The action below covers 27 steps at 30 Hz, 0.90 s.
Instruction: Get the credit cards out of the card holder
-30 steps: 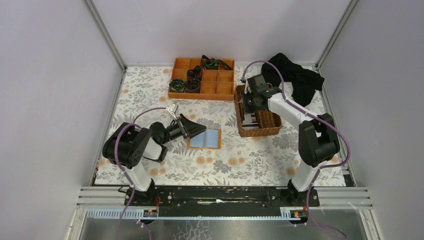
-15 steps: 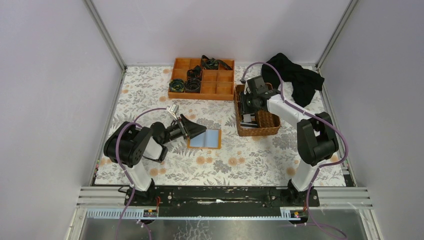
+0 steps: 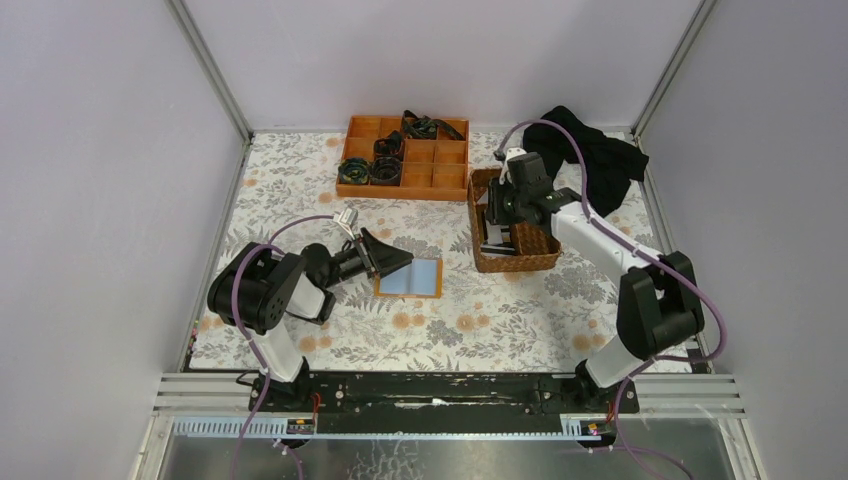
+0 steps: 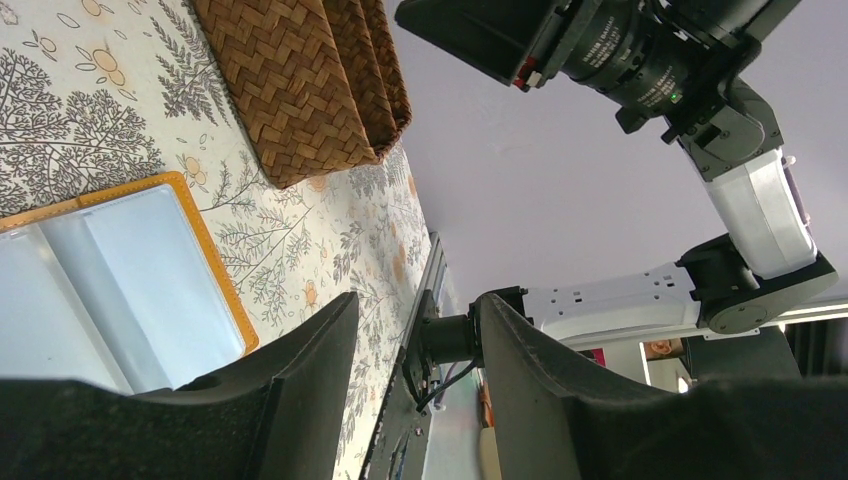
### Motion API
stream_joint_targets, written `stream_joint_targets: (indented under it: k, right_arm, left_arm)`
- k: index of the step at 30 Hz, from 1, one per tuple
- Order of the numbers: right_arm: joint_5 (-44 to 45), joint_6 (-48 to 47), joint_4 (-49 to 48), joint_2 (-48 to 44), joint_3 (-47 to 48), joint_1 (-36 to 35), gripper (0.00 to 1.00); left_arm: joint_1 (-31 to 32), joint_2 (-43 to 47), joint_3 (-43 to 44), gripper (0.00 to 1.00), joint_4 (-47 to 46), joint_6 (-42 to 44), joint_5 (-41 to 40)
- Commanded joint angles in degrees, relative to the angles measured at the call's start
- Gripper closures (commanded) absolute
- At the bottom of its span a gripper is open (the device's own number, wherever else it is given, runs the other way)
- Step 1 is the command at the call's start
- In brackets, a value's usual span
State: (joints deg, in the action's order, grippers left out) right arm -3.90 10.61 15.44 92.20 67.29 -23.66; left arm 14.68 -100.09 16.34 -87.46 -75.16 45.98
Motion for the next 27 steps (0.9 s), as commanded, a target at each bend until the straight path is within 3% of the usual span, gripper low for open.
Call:
stream_joint_targets:
  k: [1,6,11,15,21,23,27]
  right_arm:
    - [4.9,1.4,-4.7,-6.1,-2.6,0.1,0.64]
    - [5.2,2.8,-9.5,-9.7,-7.0,0.1,0.64]
    - [4.6,5.1,-9.1,-9.8,-8.1,0.1,0.97]
    - [3.7,6.2,-15.9,-13.7,-13.9,0.0,1.0]
    - [0.2,7.0,-12.6,-9.4,-11.3,0.0,1.0]
    - [-1.5,8.0,-14.9,-9.7,-12.8,0.1,1.0]
    - [-5.2,8.4,-20.3,-12.6,-16.0,0.0,1.0]
  left_arm:
    - [-0.2,-0.2,1.0,0.44,-4.3,0.1,0.9]
    - [0.1,-0.2,0.8,0.42,-4.3,0.1,0.1]
    - [0.4,0.6,0.8,0.41,-4.1,0.0,-0.3]
    - [1.2,1.7,1.8,0.41,1.9,1.8,-1.0]
    - [4.8,5.8,5.7,0.41,22.2,11.8,-4.1]
    - [6.5,9.1,7.8,0.42,34.1,18.1,-7.9]
    - [12.4,18.5,15.3,0.42,66.1,32.7,-30.8]
